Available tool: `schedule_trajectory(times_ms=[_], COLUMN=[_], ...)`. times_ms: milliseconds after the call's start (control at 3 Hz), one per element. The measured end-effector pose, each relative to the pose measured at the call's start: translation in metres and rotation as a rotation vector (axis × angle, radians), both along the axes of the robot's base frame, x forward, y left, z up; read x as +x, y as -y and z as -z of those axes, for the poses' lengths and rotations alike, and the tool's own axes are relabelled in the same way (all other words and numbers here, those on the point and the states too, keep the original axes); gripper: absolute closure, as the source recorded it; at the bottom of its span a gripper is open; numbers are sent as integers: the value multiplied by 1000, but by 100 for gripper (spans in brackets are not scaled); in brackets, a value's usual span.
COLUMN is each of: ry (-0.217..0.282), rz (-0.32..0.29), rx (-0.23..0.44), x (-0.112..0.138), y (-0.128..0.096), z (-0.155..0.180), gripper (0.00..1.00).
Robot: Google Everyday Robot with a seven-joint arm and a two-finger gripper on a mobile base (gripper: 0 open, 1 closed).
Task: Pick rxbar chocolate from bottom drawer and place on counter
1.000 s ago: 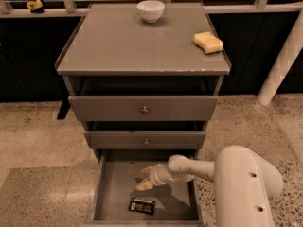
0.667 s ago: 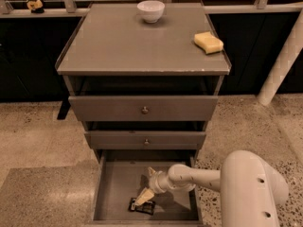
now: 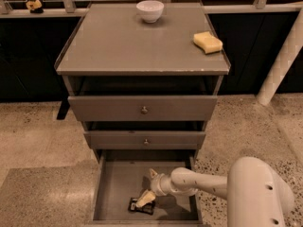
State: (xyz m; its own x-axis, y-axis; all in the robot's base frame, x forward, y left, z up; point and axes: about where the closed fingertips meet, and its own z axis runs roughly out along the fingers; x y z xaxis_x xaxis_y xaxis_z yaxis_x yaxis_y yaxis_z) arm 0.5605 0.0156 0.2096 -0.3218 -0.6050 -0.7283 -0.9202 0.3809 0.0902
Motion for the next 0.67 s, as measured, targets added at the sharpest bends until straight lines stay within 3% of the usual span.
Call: schedule_trajectory(times_ms=[333,667], ry=[10,19], rz=[99,119], rx=[84,122], x=[-16,-42], y=[20,4], z=[19,51], gripper=[0,0])
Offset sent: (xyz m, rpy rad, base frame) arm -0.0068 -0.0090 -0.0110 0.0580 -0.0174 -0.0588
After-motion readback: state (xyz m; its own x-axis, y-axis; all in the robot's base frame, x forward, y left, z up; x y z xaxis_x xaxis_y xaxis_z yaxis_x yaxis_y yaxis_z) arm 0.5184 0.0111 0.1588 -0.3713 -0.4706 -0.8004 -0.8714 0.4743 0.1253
